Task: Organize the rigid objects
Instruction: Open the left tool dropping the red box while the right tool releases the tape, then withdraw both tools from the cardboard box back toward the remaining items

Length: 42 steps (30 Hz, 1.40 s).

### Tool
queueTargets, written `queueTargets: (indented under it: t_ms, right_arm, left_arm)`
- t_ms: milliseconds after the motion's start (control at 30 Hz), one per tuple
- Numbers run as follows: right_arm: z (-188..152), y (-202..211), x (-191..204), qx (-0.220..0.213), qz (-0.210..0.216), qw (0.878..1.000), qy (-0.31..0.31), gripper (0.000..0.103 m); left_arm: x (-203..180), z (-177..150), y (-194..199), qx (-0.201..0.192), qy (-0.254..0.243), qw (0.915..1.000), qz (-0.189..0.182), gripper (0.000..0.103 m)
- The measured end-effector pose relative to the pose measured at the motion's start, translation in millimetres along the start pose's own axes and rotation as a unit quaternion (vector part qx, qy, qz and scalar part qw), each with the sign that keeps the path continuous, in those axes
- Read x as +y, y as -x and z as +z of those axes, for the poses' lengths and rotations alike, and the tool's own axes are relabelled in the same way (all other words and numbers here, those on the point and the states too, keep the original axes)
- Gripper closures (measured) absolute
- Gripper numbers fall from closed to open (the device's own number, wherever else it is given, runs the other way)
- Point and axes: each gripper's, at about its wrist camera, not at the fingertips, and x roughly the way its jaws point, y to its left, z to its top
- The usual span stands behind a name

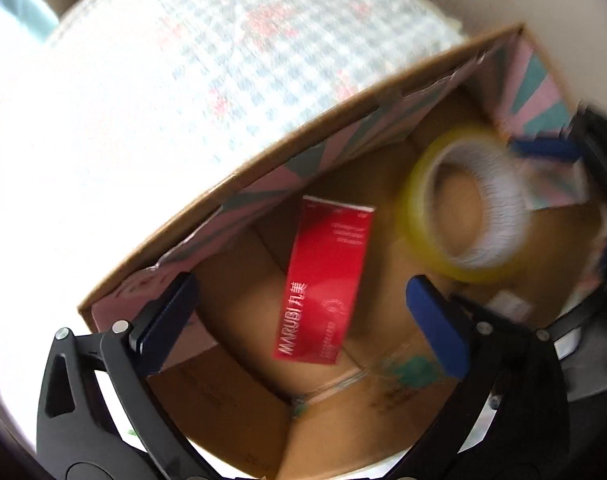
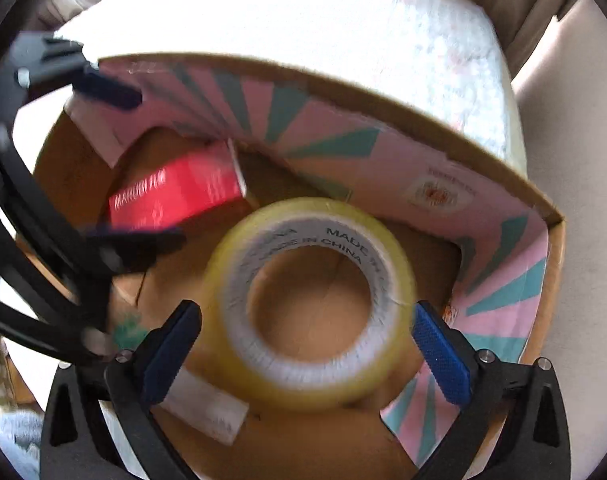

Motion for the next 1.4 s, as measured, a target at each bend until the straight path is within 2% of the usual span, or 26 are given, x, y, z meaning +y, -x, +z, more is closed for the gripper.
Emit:
queueTargets:
  t_ms: [33, 267, 433, 700, 767, 933, 1067, 1200, 1300, 1400]
  right_arm:
    - [-0.4, -0.3, 0.1, 0.014, 0.006, 1.000, -0.001, 0.000]
    - [-2.0, 25.0, -8.7, -0.005, 0.024, 0.998, -0.051, 0.000]
    - [-5.1, 45.4, -3.7, -0.019, 0.009, 0.999, -0.050, 0.000]
    - [-3.5, 75.7, 3.3, -0.027, -0.017, 0.999, -0.044, 0.000]
    - [-6.5, 90.5, 6.3, -0.033, -0.020, 0.998, -0.044, 0.000]
    - [-13.2, 122.1, 20.5, -0.049, -0.043, 0.997, -0.034, 0.000]
    - [-11.8, 143.0, 34.2, -0.060, -0.059, 0.996, -0.022, 0.000]
    - [-6.0, 170.1, 42.5, -0.073, -0.063, 0.995, -0.030, 0.000]
    - [2.1, 186.2, 52.0, -0.081, -0.063, 0.994, -0.047, 0.000]
    - [9.0, 198.1, 68.8, -0.090, -0.051, 0.993, -0.054, 0.000]
  left_arm:
    - [0.8, -1.0, -0.2, 0.000, 0.000, 1.0000, 0.006, 0.000]
    - [0.1, -8.0, 1.4, 0.002, -0.008, 0.9998, 0.020, 0.000]
    - [-15.4, -16.1, 19.7, -0.009, 0.003, 0.9996, 0.025, 0.000]
    - [-6.6, -27.5, 79.7, -0.036, 0.012, 0.9989, 0.027, 0.000]
    - [-2.9, -31.7, 109.5, -0.045, 0.013, 0.9986, 0.027, 0.000]
    - [-6.2, -51.9, 156.5, -0.086, 0.023, 0.9959, 0.010, 0.000]
    - [-6.3, -64.5, 184.5, -0.118, 0.045, 0.9920, 0.003, 0.000]
    - [7.4, -92.6, 223.2, -0.153, 0.076, 0.9853, 0.005, 0.000]
    - [26.4, -124.9, 250.9, -0.180, 0.108, 0.9773, 0.028, 0.000]
    - [50.0, -164.4, 270.2, -0.196, 0.154, 0.9678, 0.036, 0.000]
